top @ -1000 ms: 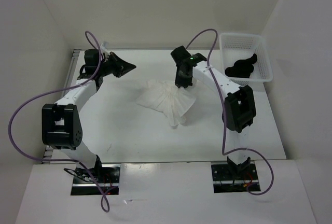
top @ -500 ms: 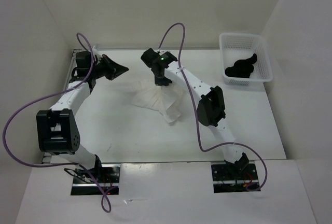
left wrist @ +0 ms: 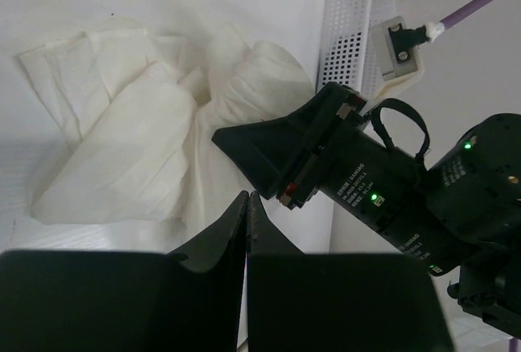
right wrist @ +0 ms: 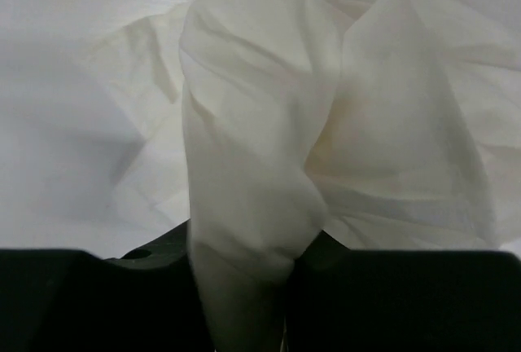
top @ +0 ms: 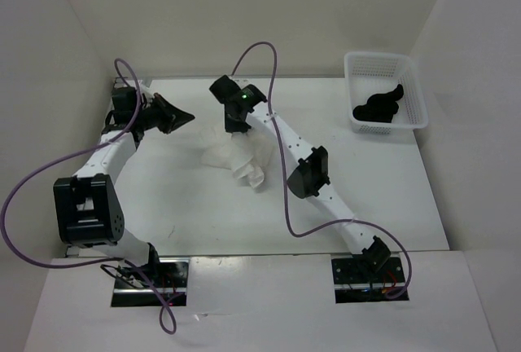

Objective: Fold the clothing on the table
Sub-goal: Fold the skirt

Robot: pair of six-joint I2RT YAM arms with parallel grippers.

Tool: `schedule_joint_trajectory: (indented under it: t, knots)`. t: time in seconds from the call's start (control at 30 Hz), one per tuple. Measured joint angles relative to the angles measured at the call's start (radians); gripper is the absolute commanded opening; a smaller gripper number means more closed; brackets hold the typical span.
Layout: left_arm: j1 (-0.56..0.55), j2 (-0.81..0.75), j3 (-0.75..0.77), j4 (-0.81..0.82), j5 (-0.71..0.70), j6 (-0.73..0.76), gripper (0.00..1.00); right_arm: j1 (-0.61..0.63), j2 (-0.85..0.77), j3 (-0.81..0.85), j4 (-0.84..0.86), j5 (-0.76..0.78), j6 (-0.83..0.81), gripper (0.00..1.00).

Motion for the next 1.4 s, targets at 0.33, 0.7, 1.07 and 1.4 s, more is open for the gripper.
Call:
schedule_joint_trajectory:
  t: [0.33, 0.7, 1.07, 1.4]
  knots:
    - [0.044, -0.053, 0.0, -0.063, 0.003, 0.044, 0.03, 0.008, 0.089, 0.189, 0.009, -0.276, -0.042, 0.87]
    - [0.047, -0.074, -0.005, -0.051, 0.038, 0.045, 0.04, -0.039, -0.011, 0.19, 0.077, -0.556, -0.089, 0.0]
    - [-0.194, 0.008, -0.021, 0.098, 0.107, 0.024, 0.02, -0.243, -0.239, 0.211, 0.038, -0.51, -0.094, 0.0]
    - [-0.22, 0.32, -0.022, 0.197, 0.097, -0.013, 0.0, -0.236, -0.292, -0.059, 0.026, -0.349, -0.055, 0.0]
